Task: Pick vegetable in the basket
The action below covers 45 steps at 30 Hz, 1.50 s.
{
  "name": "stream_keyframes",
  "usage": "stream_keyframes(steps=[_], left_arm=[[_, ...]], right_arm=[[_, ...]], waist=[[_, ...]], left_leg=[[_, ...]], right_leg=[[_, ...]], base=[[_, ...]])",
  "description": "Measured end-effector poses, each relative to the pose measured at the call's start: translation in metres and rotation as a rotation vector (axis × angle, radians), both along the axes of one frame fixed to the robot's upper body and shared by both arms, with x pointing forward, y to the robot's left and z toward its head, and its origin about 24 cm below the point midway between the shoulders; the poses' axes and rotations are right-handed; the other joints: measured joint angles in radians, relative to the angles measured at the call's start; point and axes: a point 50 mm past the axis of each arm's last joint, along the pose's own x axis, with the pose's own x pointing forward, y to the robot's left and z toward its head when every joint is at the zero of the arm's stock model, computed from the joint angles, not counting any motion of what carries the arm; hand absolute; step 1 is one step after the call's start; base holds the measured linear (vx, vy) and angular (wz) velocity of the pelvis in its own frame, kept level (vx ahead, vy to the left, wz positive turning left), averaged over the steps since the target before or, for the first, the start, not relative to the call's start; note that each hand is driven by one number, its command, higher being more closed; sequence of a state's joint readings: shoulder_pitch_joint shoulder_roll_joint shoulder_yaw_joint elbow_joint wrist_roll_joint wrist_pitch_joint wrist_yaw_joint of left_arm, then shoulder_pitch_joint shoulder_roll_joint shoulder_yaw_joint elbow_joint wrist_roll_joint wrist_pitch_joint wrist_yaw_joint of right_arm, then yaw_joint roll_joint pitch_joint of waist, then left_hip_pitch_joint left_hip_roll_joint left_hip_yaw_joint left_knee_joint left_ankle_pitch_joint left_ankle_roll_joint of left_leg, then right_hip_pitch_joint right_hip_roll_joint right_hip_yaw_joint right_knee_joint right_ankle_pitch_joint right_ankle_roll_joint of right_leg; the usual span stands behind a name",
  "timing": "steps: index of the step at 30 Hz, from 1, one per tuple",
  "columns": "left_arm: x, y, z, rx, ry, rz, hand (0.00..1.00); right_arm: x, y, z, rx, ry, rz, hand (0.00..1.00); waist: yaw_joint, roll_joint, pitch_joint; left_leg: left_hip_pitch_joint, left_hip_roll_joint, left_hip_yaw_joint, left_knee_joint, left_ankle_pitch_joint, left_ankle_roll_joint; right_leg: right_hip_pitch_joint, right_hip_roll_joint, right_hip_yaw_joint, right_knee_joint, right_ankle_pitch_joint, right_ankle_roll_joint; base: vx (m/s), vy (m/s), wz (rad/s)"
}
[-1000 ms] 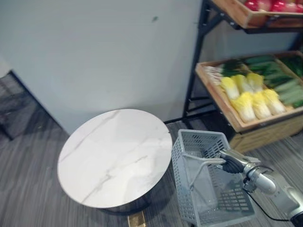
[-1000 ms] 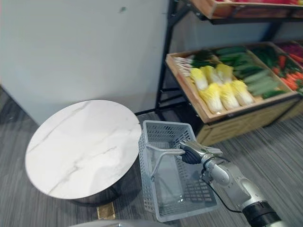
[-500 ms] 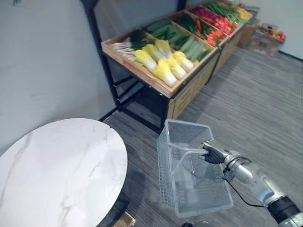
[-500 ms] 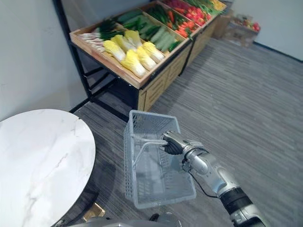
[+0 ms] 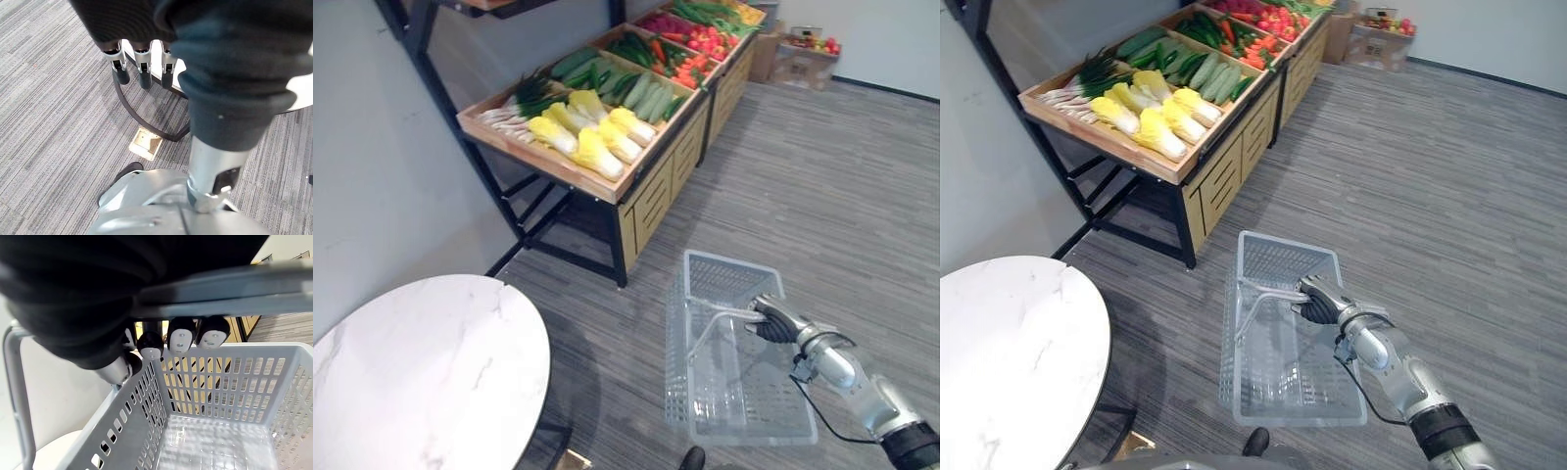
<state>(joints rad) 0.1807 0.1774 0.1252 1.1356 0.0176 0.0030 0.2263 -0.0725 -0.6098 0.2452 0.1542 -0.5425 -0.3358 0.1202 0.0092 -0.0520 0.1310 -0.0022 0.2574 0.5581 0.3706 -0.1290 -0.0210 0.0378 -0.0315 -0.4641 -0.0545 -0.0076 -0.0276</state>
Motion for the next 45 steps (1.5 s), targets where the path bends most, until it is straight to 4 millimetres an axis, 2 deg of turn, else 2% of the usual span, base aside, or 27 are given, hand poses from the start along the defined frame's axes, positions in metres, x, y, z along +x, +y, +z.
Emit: stream_keyframes(steps=[1,3,4,6,7,9,12,21,24,28,31,33,34,35,36,37,38,39,40,41,42,43,44,45], left_arm=[[-0.002,-0.003,-0.001,-0.007,0.005,0.001,0.00],[-0.013,-0.019,-0.005,-0.054,0.030,0.020,0.00],[-0.013,-0.021,-0.006,-0.060,0.032,0.020,0.00],[-0.012,-0.025,-0.007,-0.076,0.029,0.018,0.00],[-0.009,-0.025,-0.006,-0.074,0.019,0.011,0.00],[0.000,-0.023,-0.005,-0.065,-0.011,-0.005,0.00],[0.004,-0.022,-0.004,-0.060,-0.020,-0.027,0.00],[0.010,-0.026,-0.003,-0.050,-0.038,-0.085,0.00],[0.013,-0.025,-0.002,-0.041,-0.051,-0.121,0.00],[0.017,-0.022,0.000,-0.031,-0.066,-0.132,0.00],[0.017,-0.019,0.000,-0.024,-0.065,-0.130,0.00],[0.007,-0.019,-0.001,-0.027,-0.036,-0.113,0.00],[0.003,-0.019,-0.001,-0.027,-0.028,-0.109,0.00],[-0.006,-0.013,0.000,-0.015,-0.006,-0.095,0.00],[-0.005,-0.012,0.000,-0.013,-0.010,-0.084,0.00],[-0.007,-0.013,-0.001,-0.019,-0.005,-0.077,0.00],[-0.017,-0.021,-0.003,-0.046,0.020,-0.062,0.00],[-0.021,-0.023,-0.003,-0.053,0.022,-0.058,0.00],[-0.026,-0.026,-0.004,-0.068,0.030,-0.047,0.00],[-0.034,-0.031,-0.005,-0.094,0.055,-0.043,0.00],[-0.040,-0.031,-0.005,-0.102,0.065,-0.041,0.00],[-0.052,-0.031,-0.004,-0.107,0.093,-0.031,0.00],[-0.068,-0.032,-0.003,-0.123,0.124,-0.015,0.00],[-0.072,-0.033,-0.003,-0.130,0.133,-0.012,0.00]], right_arm=[[0.001,0.002,0.001,0.000,-0.001,0.008,1.00],[0.002,0.011,-0.001,-0.006,0.013,0.050,1.00],[0.001,0.012,-0.002,-0.010,0.021,0.058,1.00],[-0.001,0.015,-0.006,-0.025,0.041,0.076,1.00],[-0.003,0.016,-0.011,-0.024,0.063,0.070,1.00],[-0.007,0.014,-0.018,-0.061,0.086,0.060,1.00],[-0.010,0.009,-0.021,-0.063,0.104,0.030,1.00],[-0.030,-0.009,-0.040,-0.023,0.164,-0.093,1.00],[-0.037,-0.016,-0.054,-0.017,0.211,-0.140,1.00],[-0.037,-0.020,-0.057,-0.001,0.210,-0.186,1.00],[-0.039,-0.020,-0.060,0.016,0.212,-0.215,1.00],[-0.039,-0.019,-0.062,0.027,0.214,-0.227,1.00],[-0.039,-0.019,-0.062,0.028,0.210,-0.227,1.00],[-0.036,-0.018,-0.059,0.044,0.186,-0.236,1.00],[-0.038,-0.021,-0.060,0.050,0.185,-0.261,1.00],[-0.040,-0.023,-0.061,0.050,0.191,-0.270,1.00],[-0.043,-0.023,-0.063,0.048,0.202,-0.276,1.00],[-0.042,-0.023,-0.061,0.053,0.190,-0.275,1.00],[-0.040,-0.025,-0.058,0.065,0.172,-0.296,1.00],[-0.037,-0.030,-0.057,0.064,0.171,-0.335,1.00],[-0.035,-0.031,-0.057,0.061,0.171,-0.342,1.00],[-0.028,-0.032,-0.056,0.059,0.164,-0.346,1.00],[-0.019,-0.032,-0.052,0.059,0.147,-0.345,1.00],[-0.016,-0.032,-0.051,0.058,0.141,-0.344,1.00]], waist=[[0.004,0.002,0.003],[0.021,0.028,-0.001],[0.020,0.037,-0.001],[0.017,0.072,-0.007],[0.017,0.088,-0.011],[-0.004,0.069,-0.010],[-0.009,0.063,-0.012],[-0.010,0.067,-0.013],[-0.010,0.065,-0.014],[-0.010,0.058,-0.019],[-0.010,0.054,-0.022],[-0.003,0.087,-0.016],[-0.003,0.096,-0.016],[-0.002,0.078,-0.016],[-0.005,0.071,-0.002],[0.003,0.064,-0.003],[0.027,0.062,0.002],[0.028,0.047,0.020],[0.023,0.053,0.040],[0.024,0.068,0.048],[0.031,0.070,0.049],[0.043,0.074,0.052],[0.054,0.089,0.054],[0.060,0.101,0.053]], left_leg=[[-0.005,-0.026,-0.080,-0.005,-0.019,-0.008],[-0.004,-0.123,-0.343,-0.112,-0.051,-0.031],[-0.005,-0.130,-0.374,-0.137,-0.050,-0.033],[-0.014,-0.125,-0.437,-0.200,-0.037,-0.043],[-0.009,-0.131,-0.434,-0.211,-0.052,-0.064],[-0.016,-0.152,-0.399,-0.216,-0.056,-0.048],[-0.009,-0.184,-0.378,-0.226,-0.055,-0.039],[0.027,-0.208,-0.405,-0.251,-0.055,-0.038],[0.045,-0.208,-0.404,-0.263,-0.052,-0.033],[0.049,-0.203,-0.402,-0.263,-0.050,-0.029],[0.022,-0.173,-0.401,-0.193,-0.089,-0.034],[-0.007,-0.097,-0.392,-0.067,-0.163,-0.043],[-0.007,-0.082,-0.385,-0.048,-0.175,-0.046],[-0.052,-0.069,-0.379,0.114,-0.182,-0.036],[-0.160,-0.055,-0.383,0.320,-0.115,0.059],[-0.199,-0.053,-0.388,0.391,-0.061,0.101],[-0.258,-0.049,-0.427,0.475,0.078,0.096],[-0.269,-0.069,-0.435,0.509,0.046,0.067],[-0.279,-0.092,-0.448,0.516,-0.022,0.042],[-0.293,-0.125,-0.465,0.431,-0.067,0.027],[-0.297,-0.142,-0.465,0.359,-0.071,0.020],[-0.303,-0.172,-0.469,0.188,-0.059,-0.003],[-0.305,-0.180,-0.507,-0.053,0.004,-0.024],[-0.306,-0.171,-0.528,-0.134,0.035,-0.040]], right_leg=[[-0.008,-0.002,0.035,0.002,0.004,0.005],[-0.069,0.004,0.188,0.037,0.012,0.017],[-0.080,0.009,0.211,0.044,0.013,0.019],[-0.111,0.037,0.271,0.058,0.024,0.030],[-0.121,0.041,0.310,0.054,0.039,0.036],[-0.120,0.019,0.329,0.009,0.080,0.058],[-0.110,-0.006,0.338,-0.044,0.128,0.075],[-0.081,-0.022,0.327,-0.052,0.134,0.079],[-0.071,-0.022,0.328,-0.052,0.134,0.079],[-0.067,-0.020,0.325,-0.056,0.124,0.076],[-0.067,0.001,0.313,-0.034,0.106,0.056],[-0.075,0.056,0.303,0.067,0.058,0.026],[-0.089,0.065,0.295,0.117,0.037,0.023],[-0.141,0.047,0.288,0.257,-0.079,0.012],[-0.151,0.039,0.281,0.303,-0.114,0.004],[-0.144,0.035,0.283,0.298,-0.115,0.002],[-0.096,0.041,0.285,0.294,-0.118,-0.001],[-0.104,0.020,0.296,0.367,-0.151,-0.016],[-0.081,0.016,0.314,0.376,-0.215,-0.016],[-0.070,0.021,0.321,0.375,-0.223,-0.027],[-0.071,0.020,0.328,0.372,-0.224,-0.028],[-0.073,0.023,0.341,0.364,-0.224,-0.029],[-0.074,0.050,0.365,0.351,-0.224,-0.031],[-0.071,0.068,0.370,0.345,-0.224,-0.033]], base=[[-0.05,0.116,-1.35],[-0.08,0.178,-1.91],[-0.09,0.174,-1.81],[-0.07,0.149,-1.18],[-0.03,0.200,-0.82],[0.00,0.231,-0.49],[0.04,0.161,-0.21],[0.04,0.047,0.04],[0.00,0.000,0.00],[-0.05,-0.021,-0.02],[-0.04,-0.063,-0.02],[-0.03,-0.107,-0.22],[0.05,-0.103,-0.15],[0.02,-0.117,0.08],[0.00,-0.125,0.10],[0.07,-0.243,0.03],[0.20,-0.191,-0.12],[0.33,-0.192,-0.01],[0.23,-0.060,0.16],[0.14,-0.051,0.14],[0.08,-0.017,-0.07],[0.11,-0.031,-0.42],[0.14,-0.032,-0.50],[0.18,-0.013,-0.58]])
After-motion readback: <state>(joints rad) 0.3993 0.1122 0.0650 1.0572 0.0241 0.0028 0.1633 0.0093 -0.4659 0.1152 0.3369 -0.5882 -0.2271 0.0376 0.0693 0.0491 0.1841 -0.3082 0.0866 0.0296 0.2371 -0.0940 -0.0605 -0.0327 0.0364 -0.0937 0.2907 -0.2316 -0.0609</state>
